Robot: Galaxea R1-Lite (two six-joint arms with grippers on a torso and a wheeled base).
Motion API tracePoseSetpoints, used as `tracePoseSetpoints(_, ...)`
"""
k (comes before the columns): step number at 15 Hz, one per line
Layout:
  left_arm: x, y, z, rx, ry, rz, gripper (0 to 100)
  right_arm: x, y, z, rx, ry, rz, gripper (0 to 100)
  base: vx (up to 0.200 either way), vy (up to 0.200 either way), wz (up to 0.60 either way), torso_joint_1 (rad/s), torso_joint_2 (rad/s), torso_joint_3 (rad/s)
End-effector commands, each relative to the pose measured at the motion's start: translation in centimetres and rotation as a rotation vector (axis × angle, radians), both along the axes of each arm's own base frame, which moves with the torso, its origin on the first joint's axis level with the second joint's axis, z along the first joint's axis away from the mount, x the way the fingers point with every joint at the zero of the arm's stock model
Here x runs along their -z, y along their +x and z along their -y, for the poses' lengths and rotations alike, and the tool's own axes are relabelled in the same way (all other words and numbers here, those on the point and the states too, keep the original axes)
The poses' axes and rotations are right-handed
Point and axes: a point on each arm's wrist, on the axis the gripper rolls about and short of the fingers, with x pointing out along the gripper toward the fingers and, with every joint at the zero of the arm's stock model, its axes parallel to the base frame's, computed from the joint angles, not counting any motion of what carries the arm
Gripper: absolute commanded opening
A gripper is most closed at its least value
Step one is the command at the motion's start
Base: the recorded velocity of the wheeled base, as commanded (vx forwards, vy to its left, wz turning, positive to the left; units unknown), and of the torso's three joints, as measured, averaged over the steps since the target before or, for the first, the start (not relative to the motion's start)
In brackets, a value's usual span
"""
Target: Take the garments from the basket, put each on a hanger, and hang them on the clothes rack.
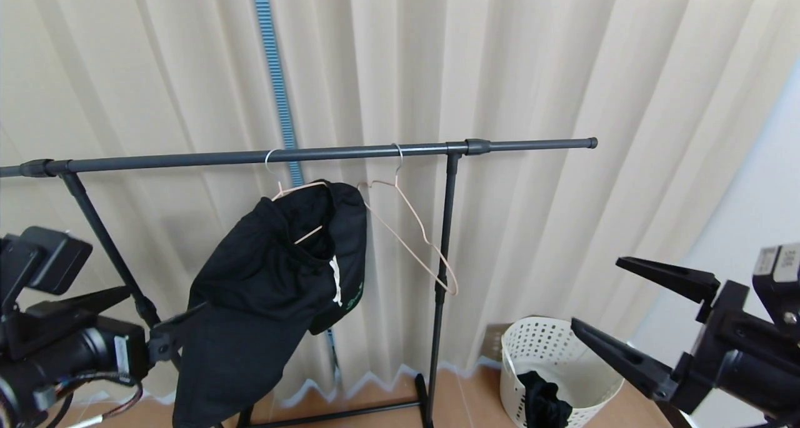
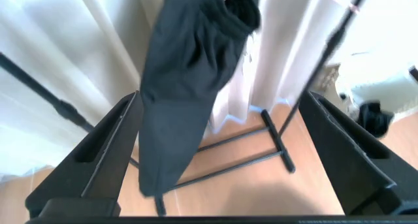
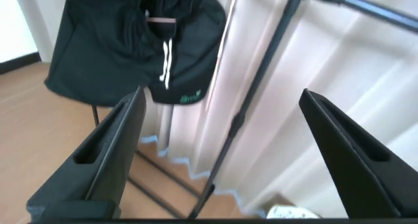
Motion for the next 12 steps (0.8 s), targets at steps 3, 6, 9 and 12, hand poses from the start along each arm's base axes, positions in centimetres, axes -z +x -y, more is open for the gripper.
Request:
tracePoseSetpoints(3, 3.1, -6.2, -0.9, 0.034, -0.002, 0.050, 100, 3.0, -6.2, 3.2, 0.015, -0.019, -0.020, 100, 0.000, 0.000, 0.00, 0.000, 0.00, 0.000)
tracePoseSetpoints(6, 4.6, -7.9, -1.3, 0.033, -0.003, 0.037, 100, 3.9, -9.0, 4.7, 0.018, -0.032, -0.050, 100, 0.000, 0.000, 0.00, 0.000, 0.00, 0.000)
tracePoseSetpoints(9, 5.9, -9.2, -1.6, 0.026, -0.007, 0.018, 100, 5.7, -12.1, 6.3, 0.037, -0.039, -0.062, 100, 0.000, 0.000, 0.00, 0.000, 0.00, 0.000)
tracePoseSetpoints(12, 6.5, -10.2, -1.9, 0.020, -0.018, -0.006, 100, 7.2, -13.7, 7.2, 0.079, -0.043, -0.075, 100, 0.000, 0.000, 0.00, 0.000, 0.00, 0.000)
